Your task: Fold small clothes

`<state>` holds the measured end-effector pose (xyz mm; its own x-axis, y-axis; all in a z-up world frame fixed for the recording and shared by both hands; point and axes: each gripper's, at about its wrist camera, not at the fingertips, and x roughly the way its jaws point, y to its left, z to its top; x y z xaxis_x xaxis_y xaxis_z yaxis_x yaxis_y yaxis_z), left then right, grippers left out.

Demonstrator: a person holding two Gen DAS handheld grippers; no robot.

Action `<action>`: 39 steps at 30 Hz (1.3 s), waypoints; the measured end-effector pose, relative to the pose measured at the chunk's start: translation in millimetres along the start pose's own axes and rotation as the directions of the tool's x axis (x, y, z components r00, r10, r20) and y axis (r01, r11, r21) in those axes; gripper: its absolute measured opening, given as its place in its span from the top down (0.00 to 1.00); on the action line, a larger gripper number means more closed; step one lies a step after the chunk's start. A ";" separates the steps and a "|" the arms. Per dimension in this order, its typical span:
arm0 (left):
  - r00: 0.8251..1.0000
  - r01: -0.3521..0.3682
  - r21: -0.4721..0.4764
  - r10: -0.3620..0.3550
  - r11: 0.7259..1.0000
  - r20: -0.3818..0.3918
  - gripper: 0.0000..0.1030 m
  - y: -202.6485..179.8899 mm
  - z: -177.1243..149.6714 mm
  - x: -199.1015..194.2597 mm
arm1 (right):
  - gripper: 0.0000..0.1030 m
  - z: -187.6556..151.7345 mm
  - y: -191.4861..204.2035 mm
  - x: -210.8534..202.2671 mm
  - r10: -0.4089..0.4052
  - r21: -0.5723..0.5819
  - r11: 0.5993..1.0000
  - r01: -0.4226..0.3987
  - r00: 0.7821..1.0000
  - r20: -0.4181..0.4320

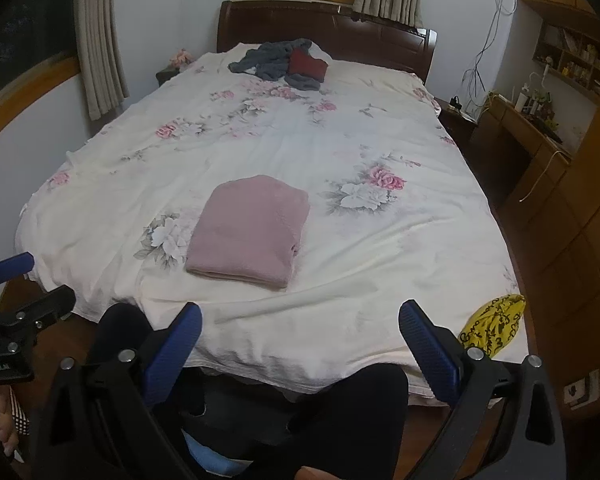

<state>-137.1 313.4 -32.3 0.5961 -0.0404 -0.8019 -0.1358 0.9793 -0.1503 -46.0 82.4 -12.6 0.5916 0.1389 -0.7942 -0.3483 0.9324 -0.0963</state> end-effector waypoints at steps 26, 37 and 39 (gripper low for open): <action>1.000 0.011 -0.005 -0.011 1.000 -0.006 0.03 -4.9 1.3 7.1 | 0.04 1.2 -1.0 6.3 0.002 0.028 1.000 -0.002 1.000 0.014; 1.000 0.005 -0.006 -0.005 1.000 -0.029 0.03 -13.4 5.0 15.5 | 0.04 3.6 -4.1 13.8 0.010 0.036 0.999 -0.011 1.000 0.003; 1.000 0.004 -0.004 -0.004 1.000 -0.029 0.03 -16.3 4.5 15.1 | 0.04 4.8 -5.5 15.6 0.013 0.037 0.999 -0.013 1.000 0.002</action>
<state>-122.4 297.7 -39.4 0.5736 -0.0502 -0.8176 -0.1366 0.9783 -0.1559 -31.4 81.1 -21.5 0.5885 0.1521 -0.7941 -0.3289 0.9422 -0.0633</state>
